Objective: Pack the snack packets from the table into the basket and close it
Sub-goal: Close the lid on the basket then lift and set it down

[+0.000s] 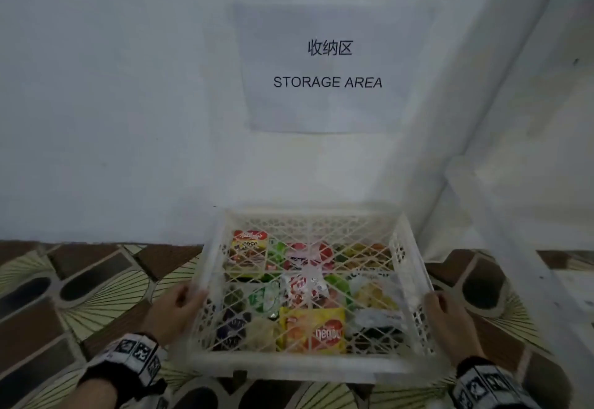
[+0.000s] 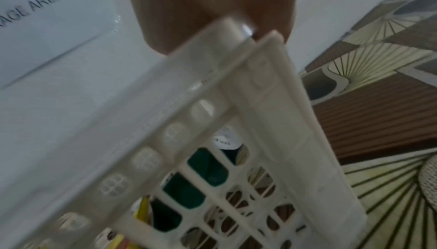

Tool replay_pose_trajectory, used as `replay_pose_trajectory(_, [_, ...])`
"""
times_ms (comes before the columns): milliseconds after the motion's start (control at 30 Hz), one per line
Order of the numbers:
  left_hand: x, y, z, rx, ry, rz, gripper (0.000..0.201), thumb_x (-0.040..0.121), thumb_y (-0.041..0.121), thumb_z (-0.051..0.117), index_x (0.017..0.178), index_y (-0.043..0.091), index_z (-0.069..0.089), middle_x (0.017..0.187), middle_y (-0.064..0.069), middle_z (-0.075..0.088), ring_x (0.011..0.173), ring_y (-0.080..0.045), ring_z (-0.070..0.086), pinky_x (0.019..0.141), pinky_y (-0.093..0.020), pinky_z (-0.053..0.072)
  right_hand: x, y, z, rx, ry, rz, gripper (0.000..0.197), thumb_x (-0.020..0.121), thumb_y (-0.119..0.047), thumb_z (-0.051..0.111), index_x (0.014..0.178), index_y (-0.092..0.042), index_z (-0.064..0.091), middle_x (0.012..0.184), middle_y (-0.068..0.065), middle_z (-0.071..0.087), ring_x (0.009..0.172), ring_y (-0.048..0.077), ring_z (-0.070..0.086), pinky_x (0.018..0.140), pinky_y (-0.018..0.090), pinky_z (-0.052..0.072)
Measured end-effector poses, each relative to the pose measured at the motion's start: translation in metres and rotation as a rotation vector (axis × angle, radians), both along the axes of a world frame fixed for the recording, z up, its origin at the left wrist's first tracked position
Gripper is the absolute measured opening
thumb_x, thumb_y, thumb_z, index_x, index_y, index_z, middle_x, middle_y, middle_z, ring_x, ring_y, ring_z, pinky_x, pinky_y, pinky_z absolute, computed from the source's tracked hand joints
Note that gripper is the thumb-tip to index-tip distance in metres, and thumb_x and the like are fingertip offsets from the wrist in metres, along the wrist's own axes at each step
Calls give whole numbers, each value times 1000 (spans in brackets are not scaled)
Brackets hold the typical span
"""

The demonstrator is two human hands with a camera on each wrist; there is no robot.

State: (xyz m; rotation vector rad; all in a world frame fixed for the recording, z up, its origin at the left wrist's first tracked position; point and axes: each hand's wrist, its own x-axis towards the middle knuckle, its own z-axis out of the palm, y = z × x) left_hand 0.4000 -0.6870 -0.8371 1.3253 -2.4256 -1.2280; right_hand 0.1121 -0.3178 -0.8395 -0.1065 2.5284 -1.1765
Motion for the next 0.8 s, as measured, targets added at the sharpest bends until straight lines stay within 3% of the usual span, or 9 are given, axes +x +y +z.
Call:
replay_pose_trajectory(133, [-11,9,-28,-52,-19,-29,36,85,45,60,80,10,58,68,-4,57,58,-20,54,57,-32,49,-6,4,-37,14,-49,-14,20,95,-30,42,92,-13,52,87,13,58,79,27,54,73,36,39])
replay_pose_trajectory(233, [-22,18,-43,-67,-30,-26,33,90,33,60,80,3,57,67,-6,50,58,-18,47,55,-28,40,-13,9,-52,46,-98,-8,25,97,-32,40,97,-10,52,91,15,57,75,25,52,72,35,40])
replay_pose_trajectory(333, [-31,20,-56,-66,-40,-30,31,91,37,58,78,10,55,66,-2,50,60,-20,48,54,-27,38,-21,11,-56,92,-100,5,29,99,-30,37,103,-5,52,87,13,55,70,24,51,60,30,38])
replay_pose_trajectory(433, [-40,20,-60,-16,-49,-30,25,91,43,55,82,19,56,74,-2,59,67,-19,56,58,-27,42,-28,8,-53,102,-78,34,30,100,-26,35,91,-3,52,76,14,53,60,23,49,52,27,34])
replay_pose_trajectory(600, [-52,17,-61,39,-16,-9,21,91,40,57,78,24,52,74,0,59,67,-20,59,60,-29,47,-38,4,-50,70,-57,31,32,99,-23,35,71,-9,45,65,10,46,56,21,43,53,29,33])
replay_pose_trajectory(667, [-53,20,-60,61,17,-5,19,92,35,56,77,24,53,71,2,59,62,-14,58,54,-25,45,-41,5,-56,39,-68,20,33,98,-25,37,67,-12,44,64,10,46,55,21,43,57,31,37])
replay_pose_trajectory(733, [-53,25,-57,99,35,5,16,93,34,55,80,23,55,71,4,59,61,-11,58,51,-22,43,-41,6,-62,5,-76,-7,33,95,-30,39,66,-15,46,67,11,49,57,22,46,62,36,40])
replay_pose_trajectory(800, [-51,26,-56,129,43,15,20,92,38,55,94,19,58,77,3,62,65,-11,60,52,-21,45,-39,7,-65,13,-55,-26,29,95,-34,39,78,-15,53,73,9,53,65,23,51,66,35,40])
